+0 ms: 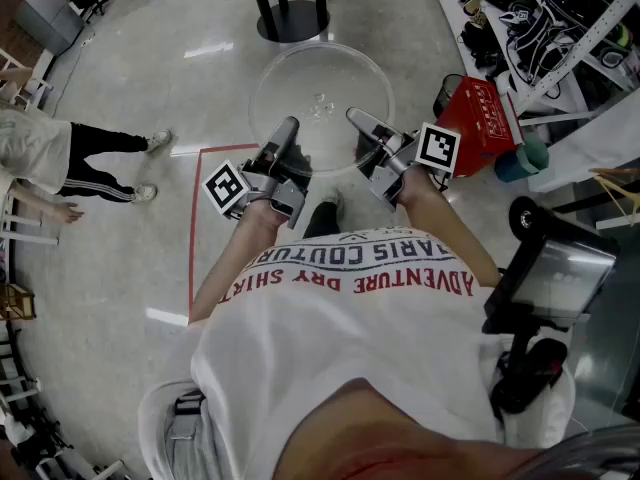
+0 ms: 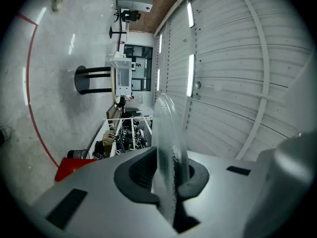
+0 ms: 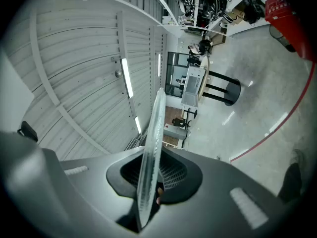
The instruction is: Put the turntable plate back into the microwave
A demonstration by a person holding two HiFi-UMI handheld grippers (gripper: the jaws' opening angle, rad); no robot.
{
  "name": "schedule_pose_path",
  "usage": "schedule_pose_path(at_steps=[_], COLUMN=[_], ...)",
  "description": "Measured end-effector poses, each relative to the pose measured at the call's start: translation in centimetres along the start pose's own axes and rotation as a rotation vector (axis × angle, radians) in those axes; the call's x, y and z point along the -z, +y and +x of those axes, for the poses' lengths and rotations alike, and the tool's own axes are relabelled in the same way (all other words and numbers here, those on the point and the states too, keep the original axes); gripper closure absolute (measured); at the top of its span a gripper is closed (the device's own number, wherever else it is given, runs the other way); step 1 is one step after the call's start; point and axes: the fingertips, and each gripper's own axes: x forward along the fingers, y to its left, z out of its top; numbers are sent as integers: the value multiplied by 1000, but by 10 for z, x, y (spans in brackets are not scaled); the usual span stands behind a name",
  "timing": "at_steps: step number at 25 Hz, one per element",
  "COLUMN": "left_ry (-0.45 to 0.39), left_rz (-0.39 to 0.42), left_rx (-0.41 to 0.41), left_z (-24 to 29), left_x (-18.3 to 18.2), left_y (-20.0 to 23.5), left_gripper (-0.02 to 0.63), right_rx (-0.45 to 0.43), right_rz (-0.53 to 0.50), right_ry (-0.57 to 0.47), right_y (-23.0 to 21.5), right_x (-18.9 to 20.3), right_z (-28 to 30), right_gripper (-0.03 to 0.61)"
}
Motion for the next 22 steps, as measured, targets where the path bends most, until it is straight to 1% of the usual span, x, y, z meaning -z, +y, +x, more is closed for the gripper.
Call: schedule_pose_path(at_steps=[13,17,22], left_ry=[-5,-13,-14], left_rz=[-23,-21,-23], left_rx=[-11,-14,-29], left_z=[0,1,17], left_x=[1,-2,-18], left_y=[3,10,19], left_gripper=[589,589,588], right_rx=[22,18,33], right_rz=[-15,2,20], right_ry=[-4,-4,-18], right_y=[-3,-11,-23], right_x=[0,-1,-19], right_z=[-3,1,13], right_gripper=[548,548,548])
